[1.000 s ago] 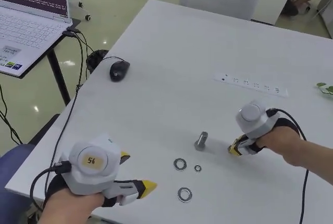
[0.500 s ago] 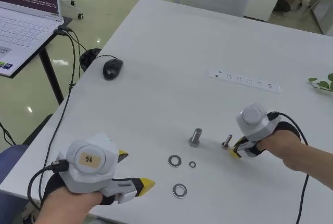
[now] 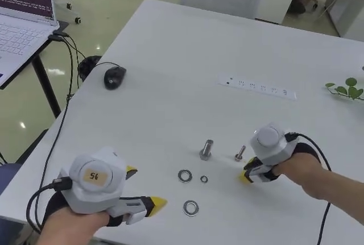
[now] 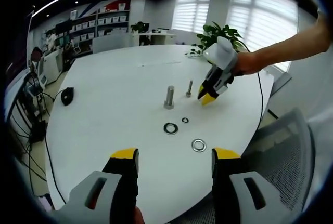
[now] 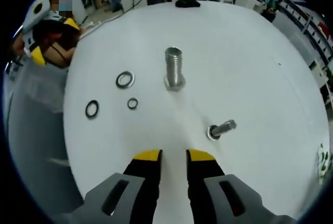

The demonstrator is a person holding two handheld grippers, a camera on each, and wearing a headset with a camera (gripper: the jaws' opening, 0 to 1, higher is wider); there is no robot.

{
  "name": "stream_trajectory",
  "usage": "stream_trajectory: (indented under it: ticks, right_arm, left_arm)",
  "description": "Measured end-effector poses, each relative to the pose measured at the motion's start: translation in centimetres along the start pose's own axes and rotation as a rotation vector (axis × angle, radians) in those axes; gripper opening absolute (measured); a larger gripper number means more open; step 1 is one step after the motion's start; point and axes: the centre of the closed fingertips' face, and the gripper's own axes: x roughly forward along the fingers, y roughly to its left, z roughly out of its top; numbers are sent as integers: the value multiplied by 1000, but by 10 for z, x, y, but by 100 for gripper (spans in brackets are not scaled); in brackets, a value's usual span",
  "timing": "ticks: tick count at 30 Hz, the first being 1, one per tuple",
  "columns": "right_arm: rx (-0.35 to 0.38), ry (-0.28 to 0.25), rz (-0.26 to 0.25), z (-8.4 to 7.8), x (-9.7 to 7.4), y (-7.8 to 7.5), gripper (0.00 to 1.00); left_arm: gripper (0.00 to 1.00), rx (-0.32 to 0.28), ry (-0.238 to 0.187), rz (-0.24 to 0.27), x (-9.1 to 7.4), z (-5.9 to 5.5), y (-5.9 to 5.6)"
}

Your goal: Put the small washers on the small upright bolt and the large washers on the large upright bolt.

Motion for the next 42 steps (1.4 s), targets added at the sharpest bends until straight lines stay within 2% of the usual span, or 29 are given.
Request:
stream_trajectory:
  ticks: [3, 6, 9, 21, 26, 33, 42]
  right_arm:
    - [-48, 17, 17, 3, 4, 13, 20]
    - [-81, 5, 57, 11, 10, 28, 20]
    - [-119, 15, 59, 16, 15, 35, 20]
    - [-184, 5, 94, 46, 33, 56, 19]
    - [-236, 21, 98, 47, 36, 57, 19]
    - [-245, 27, 100, 50, 37, 56, 19]
    - [-288, 38, 105, 53, 38, 58, 19]
  left_arm:
    - [56, 1, 0, 1, 0, 0, 1]
    - [56, -6, -5, 5, -2, 1, 2]
    - [56, -1, -7, 6, -2, 1, 2]
    - [56, 2, -12, 7, -3, 3, 1]
    - [56, -3, -16, 13, -4, 2, 3]
    - [56, -7, -8, 17, -5, -3, 3]
    - [56, -7, -14, 16, -3, 0, 2]
